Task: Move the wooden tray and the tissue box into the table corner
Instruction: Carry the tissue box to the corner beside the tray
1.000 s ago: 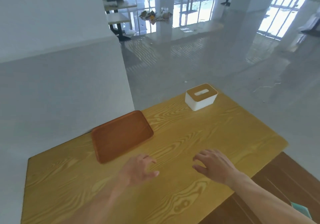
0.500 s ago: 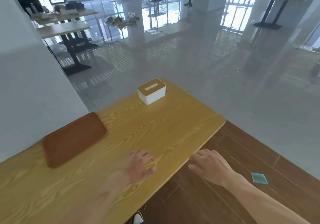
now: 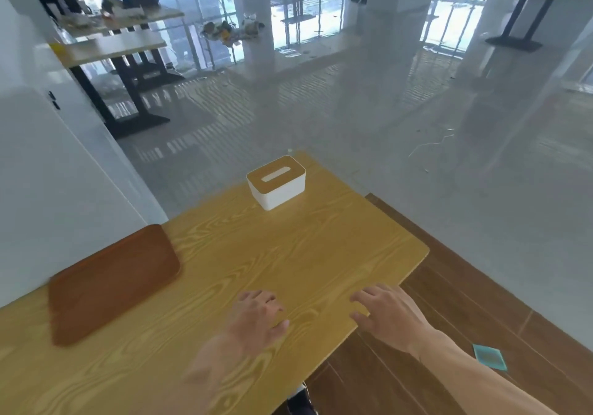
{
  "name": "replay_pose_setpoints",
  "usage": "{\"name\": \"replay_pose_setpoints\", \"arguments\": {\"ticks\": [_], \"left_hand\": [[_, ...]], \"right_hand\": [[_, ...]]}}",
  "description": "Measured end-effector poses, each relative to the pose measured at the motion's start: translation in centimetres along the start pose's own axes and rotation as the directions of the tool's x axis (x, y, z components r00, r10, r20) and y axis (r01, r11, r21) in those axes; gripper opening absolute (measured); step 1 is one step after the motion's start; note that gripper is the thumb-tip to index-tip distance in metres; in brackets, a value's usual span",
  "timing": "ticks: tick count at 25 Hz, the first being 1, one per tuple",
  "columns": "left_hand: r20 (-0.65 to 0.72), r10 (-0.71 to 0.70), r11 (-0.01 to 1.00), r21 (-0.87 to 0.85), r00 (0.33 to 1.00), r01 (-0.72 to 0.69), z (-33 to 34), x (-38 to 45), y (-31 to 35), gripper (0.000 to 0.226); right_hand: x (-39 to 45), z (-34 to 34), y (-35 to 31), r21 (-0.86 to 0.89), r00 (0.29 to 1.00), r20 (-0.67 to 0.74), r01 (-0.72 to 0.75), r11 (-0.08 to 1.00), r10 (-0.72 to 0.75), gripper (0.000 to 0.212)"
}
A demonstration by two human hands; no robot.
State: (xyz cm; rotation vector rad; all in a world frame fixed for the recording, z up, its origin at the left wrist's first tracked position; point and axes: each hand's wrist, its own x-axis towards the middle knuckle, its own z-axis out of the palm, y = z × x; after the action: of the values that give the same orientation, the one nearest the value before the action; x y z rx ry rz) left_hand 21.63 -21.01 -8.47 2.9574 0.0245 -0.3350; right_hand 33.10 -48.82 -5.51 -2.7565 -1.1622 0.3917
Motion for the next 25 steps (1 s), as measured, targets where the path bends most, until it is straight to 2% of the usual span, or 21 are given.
{"name": "replay_pose_setpoints", "arguments": {"ticks": [7, 16, 21, 25], "left_hand": [[-0.025, -0.184, 0.979, -0.096, 0.983, 0.181, 0.1, 4.3, -4.7, 0.054], [-0.068, -0.351, 0.930, -0.139, 0.934, 0.340, -0.4, 9.4, -8.9, 0.076], [-0.111, -0.438, 0.893, -0.170, 0.892, 0.417, -1.9, 13.7, -9.6, 0.085], [-0.079, -0.465, 0.878, -0.165, 0.882, 0.449, -3.8, 19.1, -10.9, 0.091]], "right_hand": [[10.7, -0.9, 0.8, 0.006, 0.995, 0.040, 0.088, 0.996, -0.088, 0.041], [21.5, -1.5, 3.1, -0.023, 0.965, -0.028, 0.261, 0.965, -0.262, 0.043], [27.9, -3.3, 6.3, -0.062, 0.928, -0.018, 0.370, 0.927, -0.372, 0.053], [34.1, -5.4, 9.0, -0.137, 0.881, 0.050, 0.472, 0.871, -0.470, 0.065]]}}
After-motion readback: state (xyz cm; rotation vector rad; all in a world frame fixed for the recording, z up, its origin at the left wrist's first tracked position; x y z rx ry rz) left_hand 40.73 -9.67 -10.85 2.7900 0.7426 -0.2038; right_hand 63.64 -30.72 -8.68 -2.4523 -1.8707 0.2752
